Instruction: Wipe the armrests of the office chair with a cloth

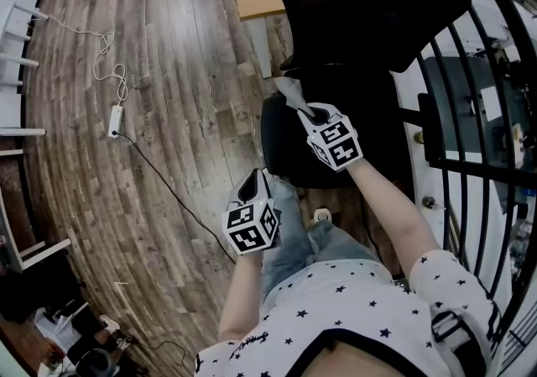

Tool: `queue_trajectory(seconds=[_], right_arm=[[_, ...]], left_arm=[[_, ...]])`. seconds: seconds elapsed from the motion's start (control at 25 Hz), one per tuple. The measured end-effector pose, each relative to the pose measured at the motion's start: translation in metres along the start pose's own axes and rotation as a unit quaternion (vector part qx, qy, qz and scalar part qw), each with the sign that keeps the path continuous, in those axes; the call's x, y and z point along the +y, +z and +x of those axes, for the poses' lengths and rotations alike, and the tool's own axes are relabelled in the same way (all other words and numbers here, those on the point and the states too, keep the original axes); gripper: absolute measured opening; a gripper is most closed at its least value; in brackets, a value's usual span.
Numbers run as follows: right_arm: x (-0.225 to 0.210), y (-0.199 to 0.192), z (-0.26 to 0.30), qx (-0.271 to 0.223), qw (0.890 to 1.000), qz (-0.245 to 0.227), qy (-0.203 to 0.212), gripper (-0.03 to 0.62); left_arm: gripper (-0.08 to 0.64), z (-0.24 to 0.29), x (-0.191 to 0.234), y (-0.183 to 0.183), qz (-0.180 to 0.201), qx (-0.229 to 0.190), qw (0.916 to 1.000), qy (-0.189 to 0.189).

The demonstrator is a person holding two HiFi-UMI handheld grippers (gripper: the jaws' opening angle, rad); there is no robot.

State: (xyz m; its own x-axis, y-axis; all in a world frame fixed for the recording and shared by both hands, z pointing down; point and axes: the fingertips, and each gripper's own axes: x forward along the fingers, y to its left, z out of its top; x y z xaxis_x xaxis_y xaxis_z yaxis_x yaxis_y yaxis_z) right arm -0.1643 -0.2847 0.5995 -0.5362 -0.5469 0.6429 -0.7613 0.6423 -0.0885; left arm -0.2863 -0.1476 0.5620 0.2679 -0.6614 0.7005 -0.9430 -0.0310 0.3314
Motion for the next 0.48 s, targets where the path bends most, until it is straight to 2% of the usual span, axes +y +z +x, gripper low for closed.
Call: queue_trajectory(seconds=[0.48], right_arm=[[-0.026,-0.004,0.071,0.044,0.997,-0.041,-0.043,0.031]], left_arm=[[0.005,0.017,0.017,-0.005,-0.007,0.023,0.9997,-0.009]])
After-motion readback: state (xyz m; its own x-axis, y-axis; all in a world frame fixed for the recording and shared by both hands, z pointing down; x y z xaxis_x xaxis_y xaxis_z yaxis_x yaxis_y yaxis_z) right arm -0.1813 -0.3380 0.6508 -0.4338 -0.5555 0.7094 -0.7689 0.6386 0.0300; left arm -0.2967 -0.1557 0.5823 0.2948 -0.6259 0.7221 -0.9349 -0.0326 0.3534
